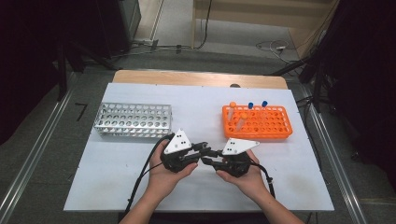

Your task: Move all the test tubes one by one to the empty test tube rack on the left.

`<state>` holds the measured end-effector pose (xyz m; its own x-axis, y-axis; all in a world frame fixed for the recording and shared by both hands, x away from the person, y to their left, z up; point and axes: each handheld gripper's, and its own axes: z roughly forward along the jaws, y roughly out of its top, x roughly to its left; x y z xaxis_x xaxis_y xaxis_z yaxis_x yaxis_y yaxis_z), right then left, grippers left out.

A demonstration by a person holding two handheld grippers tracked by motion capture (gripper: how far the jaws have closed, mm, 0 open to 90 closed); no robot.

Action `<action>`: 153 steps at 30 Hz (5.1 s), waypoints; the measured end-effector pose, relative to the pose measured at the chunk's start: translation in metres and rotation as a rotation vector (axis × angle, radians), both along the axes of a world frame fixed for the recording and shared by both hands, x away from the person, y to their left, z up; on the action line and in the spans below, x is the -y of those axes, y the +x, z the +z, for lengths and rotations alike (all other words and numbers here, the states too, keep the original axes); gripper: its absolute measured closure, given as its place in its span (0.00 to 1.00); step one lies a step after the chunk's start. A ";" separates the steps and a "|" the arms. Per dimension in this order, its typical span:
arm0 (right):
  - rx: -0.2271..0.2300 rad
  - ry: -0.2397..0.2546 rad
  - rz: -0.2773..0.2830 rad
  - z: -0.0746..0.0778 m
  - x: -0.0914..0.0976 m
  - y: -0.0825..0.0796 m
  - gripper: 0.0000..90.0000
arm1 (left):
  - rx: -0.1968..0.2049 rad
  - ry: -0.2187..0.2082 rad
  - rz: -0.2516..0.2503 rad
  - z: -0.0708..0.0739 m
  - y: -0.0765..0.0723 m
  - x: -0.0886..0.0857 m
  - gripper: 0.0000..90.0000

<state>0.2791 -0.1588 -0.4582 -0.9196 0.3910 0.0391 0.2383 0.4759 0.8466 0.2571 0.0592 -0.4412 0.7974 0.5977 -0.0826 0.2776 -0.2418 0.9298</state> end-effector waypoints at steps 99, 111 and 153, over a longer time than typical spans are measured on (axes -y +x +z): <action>-0.031 0.179 -0.268 -0.012 0.174 0.007 0.00 | -0.040 0.039 0.509 0.009 0.133 -0.098 0.84; -0.029 0.174 -0.270 -0.012 0.174 0.007 0.00 | -0.120 0.083 0.502 0.002 0.134 -0.096 0.83; -0.043 0.138 -0.360 0.000 0.165 0.018 0.00 | 0.023 -0.135 0.330 0.015 0.017 -0.102 0.00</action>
